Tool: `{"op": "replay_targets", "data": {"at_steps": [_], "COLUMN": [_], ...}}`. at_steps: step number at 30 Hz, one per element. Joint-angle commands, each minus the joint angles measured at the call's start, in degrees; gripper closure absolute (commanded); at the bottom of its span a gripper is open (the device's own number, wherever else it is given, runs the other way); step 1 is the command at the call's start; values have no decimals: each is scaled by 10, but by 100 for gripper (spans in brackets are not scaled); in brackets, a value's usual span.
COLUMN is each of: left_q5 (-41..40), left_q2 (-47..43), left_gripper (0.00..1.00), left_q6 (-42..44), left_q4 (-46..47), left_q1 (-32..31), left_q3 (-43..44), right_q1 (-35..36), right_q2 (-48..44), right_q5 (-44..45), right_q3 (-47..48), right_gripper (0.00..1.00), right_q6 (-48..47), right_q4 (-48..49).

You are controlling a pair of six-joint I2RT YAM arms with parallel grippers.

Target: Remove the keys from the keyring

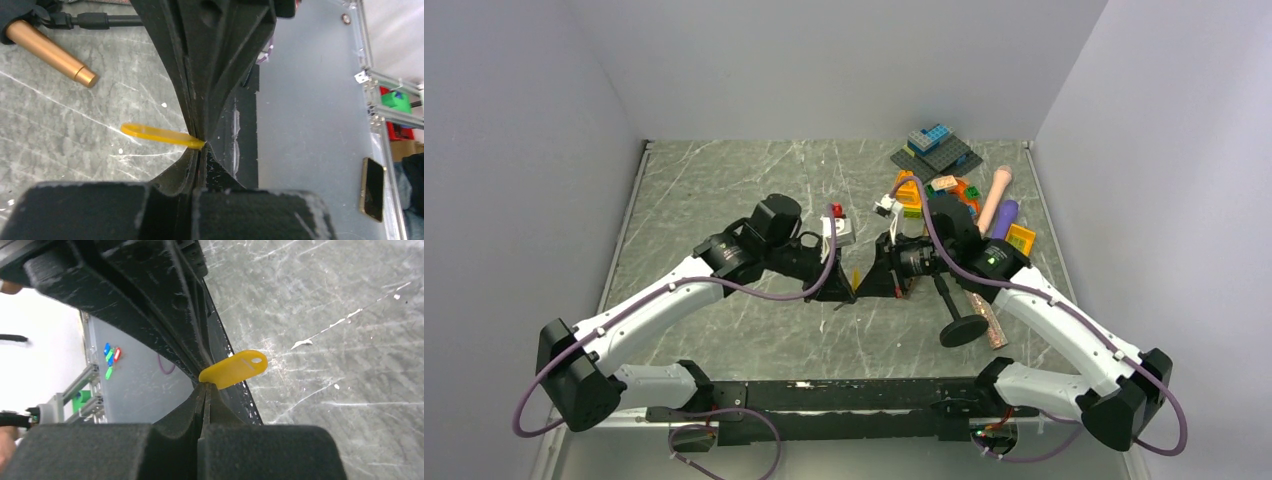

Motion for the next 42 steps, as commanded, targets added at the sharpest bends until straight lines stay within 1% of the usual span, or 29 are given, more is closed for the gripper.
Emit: {"op": "replay_targets", "data": {"at_steps": [1,3,6,11,15,22,26,29,33,35,37,39,42], "left_q5": [28,10,-12,-44,-65,-122,-201,-240,-314,-360,-398,-431,-463], "left_q2": [-6,-3,-1,18,17,-16,-41,-62,-96,-113,-126,-133,-141], "left_gripper": [100,100,100,100,100,100,100,100,100,100,100,100,100], "left_q6": [30,38,47,63,70,73,56,36,15,9,9,-13,-25], "left_q4": [0,-9,-17,-35,-42,-35,-17,7,23,27,31,32,29], "left_q1": [-25,-30,-39,-63,-67,-67,-57,-36,-21,-14,-6,4,19], "left_q3": [38,40,40,47,52,42,36,24,13,6,0,-2,-3], "right_q1": [-49,-62,-65,-65,-66,-66,-66,-65,-65,-64,-65,-65,-65], "right_q2": [16,19,19,-3,-21,-24,-52,-57,-74,-80,-76,-62,-26], "right_q5": [-20,-37,-51,-51,-55,-30,2,23,91,104,106,105,116], "right_q3": [-14,-31,-53,-59,-74,-76,-95,-110,-126,-134,-139,-138,-128], "right_gripper": [100,100,100,100,100,100,100,100,100,100,100,100,100], "right_q6": [25,28,29,20,46,46,72,86,100,108,116,121,132], "right_q4": [-13,-15,-21,-44,-7,21,75,102,137,168,192,210,234]}}
